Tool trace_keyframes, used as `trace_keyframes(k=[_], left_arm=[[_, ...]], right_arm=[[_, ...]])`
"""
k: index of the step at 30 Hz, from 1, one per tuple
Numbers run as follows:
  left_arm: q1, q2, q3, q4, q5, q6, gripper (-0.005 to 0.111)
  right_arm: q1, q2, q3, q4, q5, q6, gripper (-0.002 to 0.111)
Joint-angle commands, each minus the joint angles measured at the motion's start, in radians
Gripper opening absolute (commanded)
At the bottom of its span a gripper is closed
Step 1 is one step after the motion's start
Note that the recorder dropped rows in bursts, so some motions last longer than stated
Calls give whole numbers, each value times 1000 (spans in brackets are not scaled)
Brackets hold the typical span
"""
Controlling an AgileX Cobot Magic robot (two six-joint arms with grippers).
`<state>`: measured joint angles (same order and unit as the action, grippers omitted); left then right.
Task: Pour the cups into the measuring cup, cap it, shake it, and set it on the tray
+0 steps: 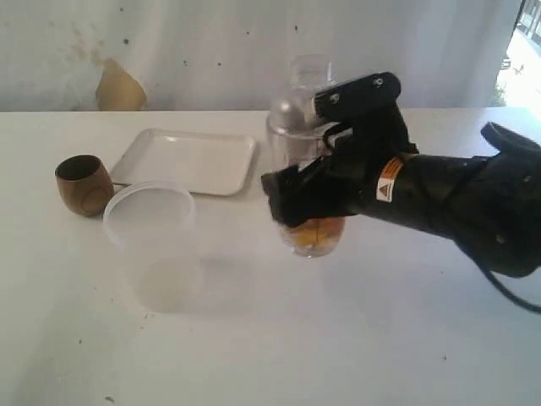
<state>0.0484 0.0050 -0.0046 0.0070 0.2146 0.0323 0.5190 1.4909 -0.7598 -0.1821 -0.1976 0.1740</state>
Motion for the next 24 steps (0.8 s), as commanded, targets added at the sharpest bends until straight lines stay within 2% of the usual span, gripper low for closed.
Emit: trace_keyframes(k=[1,3,4,7,10,14,20,24], left_arm=[[-1,-5,5,1,-11,-5,0],[-1,-5,5,1,-11,-5,0],[-1,-5,5,1,-11,-5,0],[-1,-5,5,1,-11,-5,0],[-1,-5,5,1,-11,-5,0],[-1,-5,5,1,-11,-5,0],[-1,-5,5,1,-11,-5,0],[-1,-5,5,1,-11,-5,0]], right_arm=[[-34,13,-41,467,-105,-192,0],[54,-31,-34,144,-16,-192,0],[88,-34,-25,79,-24,-212,0],[6,-15,-15,399,-124,-223,0],[49,-44,-18,207,-56,-226,0],[63,-53,-18,208,-50,-232,0],[56,-52,-18,182,-9,-558,0],[56,-35,-18,182,-9,-573,0]])
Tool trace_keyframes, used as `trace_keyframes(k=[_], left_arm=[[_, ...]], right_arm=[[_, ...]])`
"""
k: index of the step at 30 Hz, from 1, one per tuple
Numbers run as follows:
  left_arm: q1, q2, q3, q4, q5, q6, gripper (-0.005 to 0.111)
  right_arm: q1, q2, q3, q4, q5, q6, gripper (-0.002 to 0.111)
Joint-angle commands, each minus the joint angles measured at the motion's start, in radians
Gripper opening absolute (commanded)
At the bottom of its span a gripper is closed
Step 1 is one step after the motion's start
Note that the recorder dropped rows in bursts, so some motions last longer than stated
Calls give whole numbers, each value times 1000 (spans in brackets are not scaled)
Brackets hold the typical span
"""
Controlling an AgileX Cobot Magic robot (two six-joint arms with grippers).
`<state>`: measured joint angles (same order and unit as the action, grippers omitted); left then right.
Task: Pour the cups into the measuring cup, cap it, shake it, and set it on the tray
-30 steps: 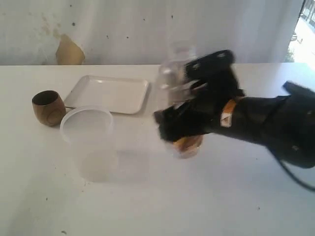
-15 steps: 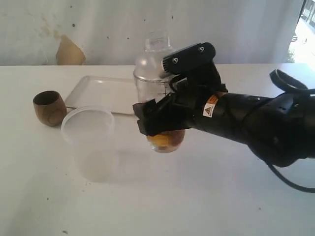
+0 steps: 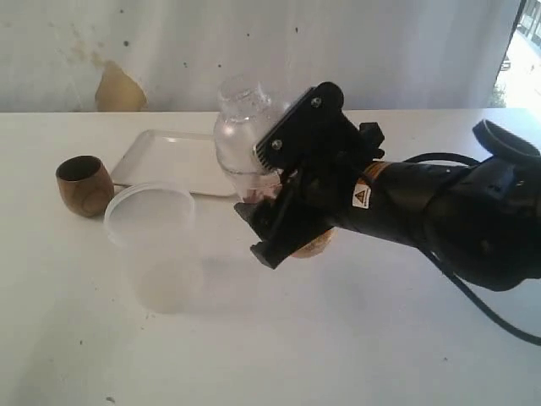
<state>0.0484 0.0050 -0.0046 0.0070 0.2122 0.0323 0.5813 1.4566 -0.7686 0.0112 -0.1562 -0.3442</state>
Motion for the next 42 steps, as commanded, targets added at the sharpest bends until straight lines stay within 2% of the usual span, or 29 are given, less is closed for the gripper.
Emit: trace_keyframes(k=[1,5,16,22,29,32,34,37,42], left_arm=[[-1,-5,5,1,-9,-5,0],[-1,-5,5,1,-9,-5,0],[-1,-5,5,1,-9,-5,0],[-1,-5,5,1,-9,-5,0],[-1,-5,5,1,-9,-5,0],[-1,-5,5,1,-9,-5,0],[-1,-5,5,1,-9,-5,0],[-1,-5,5,1,-9,-5,0],[-1,-5,5,1,-9,-5,0]], right_arm=[[-7,13,-9,-11,-68,-78,0],[-13,85,-33,-11,-97,-232,0],[-16,158,-279,-5,111,-409,0],[-59,194,-359,-5,228,-392,0],[-75,256,-403,-46,400,-202,0],[-75,278,-453,-199,486,-33,0],[-70,280,-479,-371,527,130,0],[-45,278,-501,-611,581,261,0],[30,278,-512,-766,632,251,0]])
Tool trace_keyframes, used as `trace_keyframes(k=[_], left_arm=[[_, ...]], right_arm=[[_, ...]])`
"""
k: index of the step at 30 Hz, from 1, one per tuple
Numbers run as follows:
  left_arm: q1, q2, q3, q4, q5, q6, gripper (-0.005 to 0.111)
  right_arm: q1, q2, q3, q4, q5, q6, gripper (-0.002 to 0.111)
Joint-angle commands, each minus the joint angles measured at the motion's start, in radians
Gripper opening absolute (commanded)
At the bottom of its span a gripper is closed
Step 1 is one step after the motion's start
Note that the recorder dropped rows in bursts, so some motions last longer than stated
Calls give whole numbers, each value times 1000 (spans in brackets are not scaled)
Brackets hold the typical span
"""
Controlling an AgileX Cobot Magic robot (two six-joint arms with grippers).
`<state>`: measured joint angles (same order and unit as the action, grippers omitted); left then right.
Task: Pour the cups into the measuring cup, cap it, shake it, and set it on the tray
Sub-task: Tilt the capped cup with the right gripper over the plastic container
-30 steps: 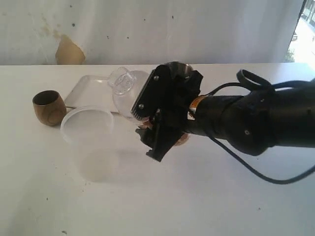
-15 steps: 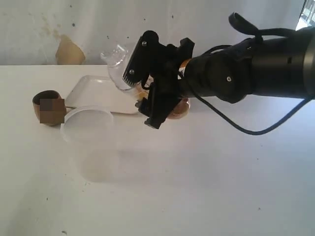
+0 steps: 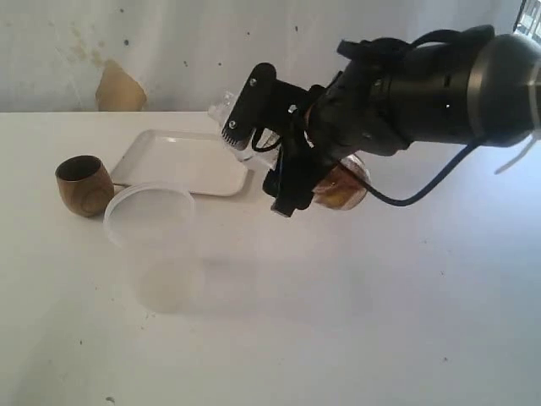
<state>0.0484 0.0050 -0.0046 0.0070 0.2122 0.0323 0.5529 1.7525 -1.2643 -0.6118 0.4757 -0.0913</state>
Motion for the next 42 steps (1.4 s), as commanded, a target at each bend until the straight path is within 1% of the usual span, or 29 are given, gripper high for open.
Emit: trace_keyframes(k=[1,5,15,22,29,33,37,42], left_arm=[[-1,-5,5,1,-9,-5,0],[-1,-5,5,1,-9,-5,0],[-1,-5,5,1,-9,-5,0],[-1,-5,5,1,-9,-5,0],[-1,-5,5,1,-9,-5,0],[-1,-5,5,1,-9,-5,0],[-1,-5,5,1,-9,-5,0],[-1,-5,5,1,-9,-5,0]], right_arm=[[71,-18,-16,-167,0,-7,0],[98,-18,-16,-231,-15,-39,0],[98,-18,-16,-391,15,-49,0],[98,-18,-16,-395,13,-282,0],[104,-18,-16,-420,13,-290,0],[115,-16,-18,-431,-51,-290,0],[115,-16,-20,-493,-53,-290,0],[115,-16,-20,-516,-53,-290,0]])
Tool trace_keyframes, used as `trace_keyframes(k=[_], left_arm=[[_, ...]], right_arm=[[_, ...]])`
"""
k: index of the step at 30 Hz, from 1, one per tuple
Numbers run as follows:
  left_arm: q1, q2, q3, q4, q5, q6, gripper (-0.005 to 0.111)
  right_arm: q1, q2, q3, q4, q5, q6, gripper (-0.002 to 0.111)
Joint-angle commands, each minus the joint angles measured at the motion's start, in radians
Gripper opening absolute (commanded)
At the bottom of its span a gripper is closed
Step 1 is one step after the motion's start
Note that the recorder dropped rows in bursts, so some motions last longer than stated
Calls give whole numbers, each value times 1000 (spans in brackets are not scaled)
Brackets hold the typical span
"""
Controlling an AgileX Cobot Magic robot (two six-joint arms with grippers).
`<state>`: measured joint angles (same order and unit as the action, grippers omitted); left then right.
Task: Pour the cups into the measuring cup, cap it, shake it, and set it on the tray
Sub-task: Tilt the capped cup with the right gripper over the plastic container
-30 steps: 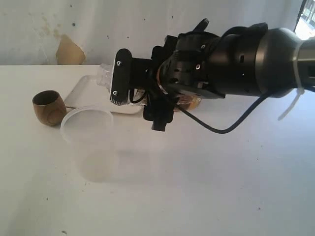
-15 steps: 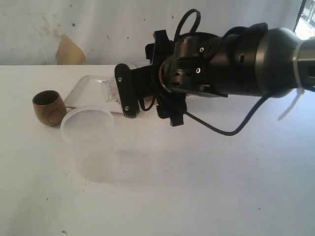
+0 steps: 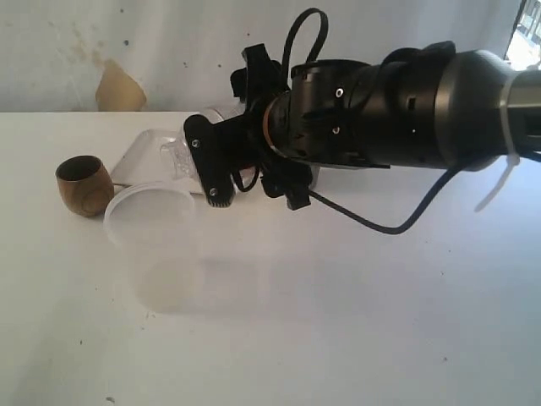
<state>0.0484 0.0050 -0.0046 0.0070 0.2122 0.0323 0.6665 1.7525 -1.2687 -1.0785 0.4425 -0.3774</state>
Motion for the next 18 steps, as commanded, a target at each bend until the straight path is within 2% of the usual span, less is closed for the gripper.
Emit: trace_keyframes(k=[1,12,18], left_arm=[[-1,-5,5,1,-9,-5,0],[-1,-5,5,1,-9,-5,0],[-1,-5,5,1,-9,-5,0]], right_arm=[[1,-16,-16,-49,-20,-4,0],[1,3,-35,-104,-8,121,0],[1,50,-59,-139,23,122,0]])
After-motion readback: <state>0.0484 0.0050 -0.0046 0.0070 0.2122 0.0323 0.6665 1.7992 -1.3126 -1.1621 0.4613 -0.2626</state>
